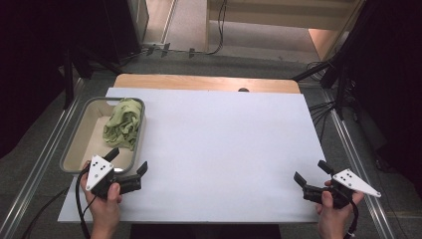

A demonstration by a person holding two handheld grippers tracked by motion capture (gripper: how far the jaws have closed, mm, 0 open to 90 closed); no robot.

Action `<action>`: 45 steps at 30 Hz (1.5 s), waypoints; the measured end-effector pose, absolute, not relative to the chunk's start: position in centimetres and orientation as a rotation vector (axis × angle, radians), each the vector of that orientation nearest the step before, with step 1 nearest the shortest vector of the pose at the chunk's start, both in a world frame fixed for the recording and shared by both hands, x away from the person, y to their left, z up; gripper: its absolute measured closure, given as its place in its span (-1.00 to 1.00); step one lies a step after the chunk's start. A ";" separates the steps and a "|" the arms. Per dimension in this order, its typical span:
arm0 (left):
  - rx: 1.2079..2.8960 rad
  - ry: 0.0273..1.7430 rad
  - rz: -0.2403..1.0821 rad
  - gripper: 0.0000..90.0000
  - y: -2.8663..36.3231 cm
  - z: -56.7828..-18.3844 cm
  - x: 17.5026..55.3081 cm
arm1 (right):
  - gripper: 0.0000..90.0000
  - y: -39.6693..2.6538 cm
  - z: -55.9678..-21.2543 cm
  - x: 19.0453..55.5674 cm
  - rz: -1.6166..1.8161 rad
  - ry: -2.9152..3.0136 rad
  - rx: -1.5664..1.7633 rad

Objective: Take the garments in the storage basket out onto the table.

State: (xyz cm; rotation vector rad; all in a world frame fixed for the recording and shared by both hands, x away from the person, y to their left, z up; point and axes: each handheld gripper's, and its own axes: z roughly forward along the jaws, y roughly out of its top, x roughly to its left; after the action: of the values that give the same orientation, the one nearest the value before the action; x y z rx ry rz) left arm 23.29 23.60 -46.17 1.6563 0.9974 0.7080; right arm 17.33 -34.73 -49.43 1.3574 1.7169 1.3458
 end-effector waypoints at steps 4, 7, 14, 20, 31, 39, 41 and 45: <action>1.659 1.000 0.707 -1.00 23.6 -46.1 23.3 | -1.00 -34.8 -49.5 17.4 1.351 1.723 1.357; 1.648 1.003 0.688 -1.00 23.9 -46.0 23.2 | -1.00 -34.7 -49.4 17.3 1.349 1.730 1.348; 1.655 0.990 0.687 -1.00 23.7 -45.7 23.2 | -1.00 -34.6 -49.1 17.2 1.346 1.729 1.337; 1.653 0.969 0.698 -1.00 23.5 -44.9 23.1 | -1.00 -34.5 -49.0 17.1 1.343 1.741 1.332; 1.672 0.974 0.691 -1.00 23.4 -44.0 23.2 | -1.00 -34.1 -48.7 17.1 1.329 1.755 1.307; 1.666 0.976 0.693 -1.00 23.6 -42.2 24.1 | -1.00 -33.9 -48.7 17.2 1.333 1.769 1.310; 1.669 0.970 0.691 -1.00 23.6 -41.6 24.4 | -1.00 -33.8 -48.7 17.2 1.333 1.771 1.305; 1.683 0.968 0.699 -1.00 23.3 -40.7 24.9 | -1.00 -33.9 -48.5 17.1 1.333 1.772 1.298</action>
State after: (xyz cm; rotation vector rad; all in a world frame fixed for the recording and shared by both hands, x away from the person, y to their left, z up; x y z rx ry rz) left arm 24.93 23.34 -40.73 1.6827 0.9679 0.6992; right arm 17.09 -33.85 -48.52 1.2980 1.7717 1.3330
